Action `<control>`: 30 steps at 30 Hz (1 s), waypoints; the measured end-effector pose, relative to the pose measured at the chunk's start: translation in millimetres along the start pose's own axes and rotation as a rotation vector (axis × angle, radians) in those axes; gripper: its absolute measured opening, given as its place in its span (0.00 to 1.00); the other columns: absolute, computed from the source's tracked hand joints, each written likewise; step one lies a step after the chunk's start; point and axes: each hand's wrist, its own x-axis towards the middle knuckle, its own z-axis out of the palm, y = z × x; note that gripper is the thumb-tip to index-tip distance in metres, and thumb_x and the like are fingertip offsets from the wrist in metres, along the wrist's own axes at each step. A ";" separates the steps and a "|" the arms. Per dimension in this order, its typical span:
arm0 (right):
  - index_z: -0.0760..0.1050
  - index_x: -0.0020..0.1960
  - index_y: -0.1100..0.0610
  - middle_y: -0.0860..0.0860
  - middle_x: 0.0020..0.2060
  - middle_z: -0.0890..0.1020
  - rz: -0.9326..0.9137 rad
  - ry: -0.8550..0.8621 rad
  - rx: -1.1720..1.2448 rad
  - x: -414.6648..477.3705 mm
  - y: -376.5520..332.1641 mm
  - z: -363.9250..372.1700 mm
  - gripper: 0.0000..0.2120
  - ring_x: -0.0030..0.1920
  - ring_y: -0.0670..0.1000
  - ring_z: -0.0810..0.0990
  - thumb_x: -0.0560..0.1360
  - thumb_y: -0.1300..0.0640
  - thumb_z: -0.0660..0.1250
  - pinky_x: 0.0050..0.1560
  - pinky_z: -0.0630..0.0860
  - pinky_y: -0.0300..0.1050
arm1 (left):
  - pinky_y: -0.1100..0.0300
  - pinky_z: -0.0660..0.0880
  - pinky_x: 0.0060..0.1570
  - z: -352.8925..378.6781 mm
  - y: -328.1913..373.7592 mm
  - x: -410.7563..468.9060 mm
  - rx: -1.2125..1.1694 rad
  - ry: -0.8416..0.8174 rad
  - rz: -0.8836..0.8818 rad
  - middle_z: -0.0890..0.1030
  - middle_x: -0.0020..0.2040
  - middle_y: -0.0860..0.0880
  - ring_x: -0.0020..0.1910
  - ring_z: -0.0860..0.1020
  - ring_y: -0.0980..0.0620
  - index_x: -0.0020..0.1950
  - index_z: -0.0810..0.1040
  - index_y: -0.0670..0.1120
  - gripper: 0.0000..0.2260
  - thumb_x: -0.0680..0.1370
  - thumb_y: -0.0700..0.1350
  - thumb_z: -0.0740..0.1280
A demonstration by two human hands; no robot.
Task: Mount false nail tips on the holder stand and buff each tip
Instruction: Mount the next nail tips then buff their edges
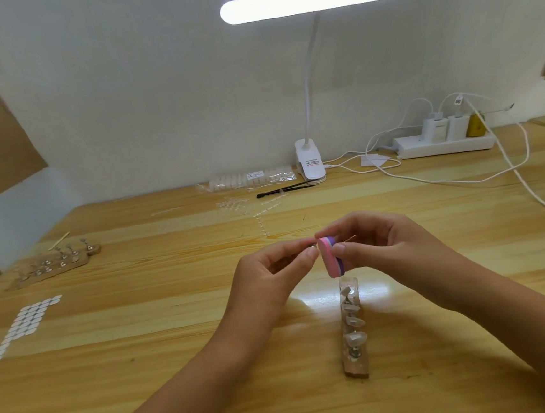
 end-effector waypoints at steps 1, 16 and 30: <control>0.82 0.54 0.54 0.53 0.46 0.85 0.008 0.010 0.024 0.3 -0.1 0.7 0.15 0.46 0.51 0.86 0.68 0.52 0.71 0.48 0.79 0.37 | 0.74 0.73 0.49 -0.5 0.0 0.4 -0.003 0.006 -0.005 0.86 0.50 0.56 0.53 0.82 0.62 0.54 0.86 0.52 0.09 0.75 0.48 0.72; 0.76 0.53 0.63 0.58 0.46 0.85 -0.008 -0.016 0.129 -0.6 2.6 10.8 0.15 0.48 0.55 0.85 0.69 0.58 0.73 0.49 0.81 0.42 | 0.66 0.77 0.53 -0.3 -1.7 1.3 -0.037 0.018 -0.011 0.86 0.50 0.52 0.53 0.83 0.57 0.55 0.85 0.49 0.18 0.70 0.57 0.71; 0.77 0.54 0.57 0.51 0.43 0.83 -0.022 0.369 0.472 10.4 5.5 -27.8 0.15 0.42 0.46 0.83 0.68 0.54 0.71 0.43 0.79 0.36 | 0.57 0.78 0.51 12.6 -9.0 5.6 0.329 -0.113 0.046 0.85 0.45 0.58 0.47 0.82 0.57 0.50 0.78 0.58 0.03 0.81 0.50 0.65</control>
